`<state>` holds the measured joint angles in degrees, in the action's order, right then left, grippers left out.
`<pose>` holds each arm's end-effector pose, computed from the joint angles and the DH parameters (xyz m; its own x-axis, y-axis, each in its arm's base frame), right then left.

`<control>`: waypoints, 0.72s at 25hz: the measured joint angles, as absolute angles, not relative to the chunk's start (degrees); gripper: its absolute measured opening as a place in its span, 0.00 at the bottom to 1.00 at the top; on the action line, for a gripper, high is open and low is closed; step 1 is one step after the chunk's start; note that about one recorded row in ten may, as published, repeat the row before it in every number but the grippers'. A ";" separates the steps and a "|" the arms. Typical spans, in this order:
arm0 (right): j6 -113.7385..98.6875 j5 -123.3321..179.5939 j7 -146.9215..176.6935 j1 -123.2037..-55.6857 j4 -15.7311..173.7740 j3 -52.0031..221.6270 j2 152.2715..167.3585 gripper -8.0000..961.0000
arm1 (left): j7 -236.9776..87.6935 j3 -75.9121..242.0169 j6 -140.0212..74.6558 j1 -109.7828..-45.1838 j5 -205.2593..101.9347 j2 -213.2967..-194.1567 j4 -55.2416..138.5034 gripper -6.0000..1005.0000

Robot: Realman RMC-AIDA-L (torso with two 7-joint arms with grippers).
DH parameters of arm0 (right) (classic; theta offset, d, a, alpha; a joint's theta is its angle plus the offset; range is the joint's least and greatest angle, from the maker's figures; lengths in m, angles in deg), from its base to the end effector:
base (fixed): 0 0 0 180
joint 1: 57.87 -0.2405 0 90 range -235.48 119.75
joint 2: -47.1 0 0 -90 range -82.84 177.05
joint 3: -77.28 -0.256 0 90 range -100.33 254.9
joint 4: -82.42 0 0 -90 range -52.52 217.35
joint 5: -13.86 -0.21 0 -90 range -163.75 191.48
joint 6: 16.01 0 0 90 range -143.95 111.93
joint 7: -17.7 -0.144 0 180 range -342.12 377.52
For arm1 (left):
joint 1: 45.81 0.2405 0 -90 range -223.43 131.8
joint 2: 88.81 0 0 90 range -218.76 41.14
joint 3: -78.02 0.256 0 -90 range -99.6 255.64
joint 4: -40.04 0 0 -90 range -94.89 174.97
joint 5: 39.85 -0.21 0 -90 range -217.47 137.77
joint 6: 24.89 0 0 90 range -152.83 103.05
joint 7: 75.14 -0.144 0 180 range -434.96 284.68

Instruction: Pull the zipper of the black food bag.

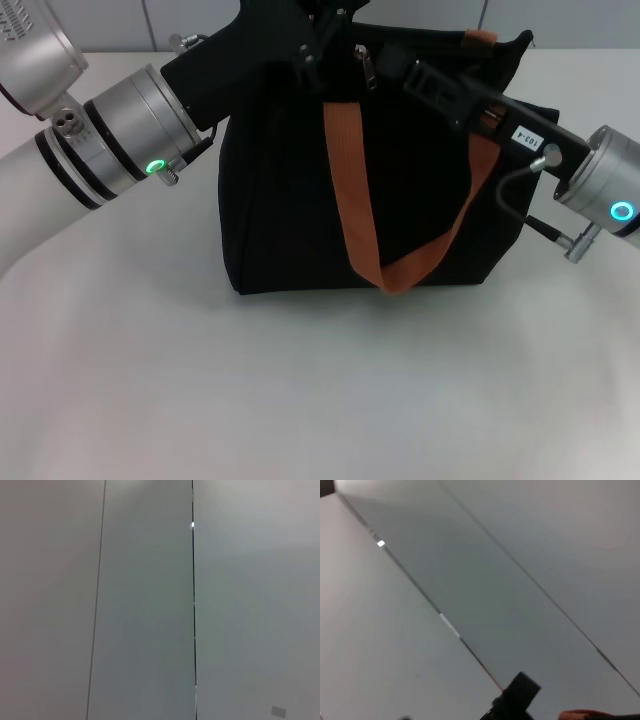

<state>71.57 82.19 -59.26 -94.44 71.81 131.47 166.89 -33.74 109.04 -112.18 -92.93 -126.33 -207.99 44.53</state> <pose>0.2068 0.3437 -0.0347 0.2479 -0.4206 -0.8727 -0.6311 -0.7536 0.1839 -0.1630 0.3758 -0.0347 0.5266 -0.1180 0.8419 0.3440 -0.8761 -0.3379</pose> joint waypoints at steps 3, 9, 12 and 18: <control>74.05 81.40 -51.23 -93.52 72.46 130.97 166.90 0.40 | -33.74 109.01 -112.11 -92.92 -126.33 -207.99 44.52 0.06; 75.47 79.67 -46.83 -92.59 73.12 130.83 166.94 0.40 | -33.70 108.95 -112.09 -92.91 -126.33 -207.99 44.45 0.06; 74.37 79.62 -47.28 -93.22 73.60 130.85 166.98 0.40 | -33.65 108.95 -112.23 -93.01 -126.33 -207.99 44.27 0.06; 73.77 79.85 -46.38 -94.44 75.00 131.67 166.99 0.40 | -33.69 108.78 -112.23 -93.54 -126.31 -207.99 43.75 0.07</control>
<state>73.77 79.85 -46.38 -94.44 75.00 131.67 166.99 -33.69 108.78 -112.23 -93.54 -126.31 -207.99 43.75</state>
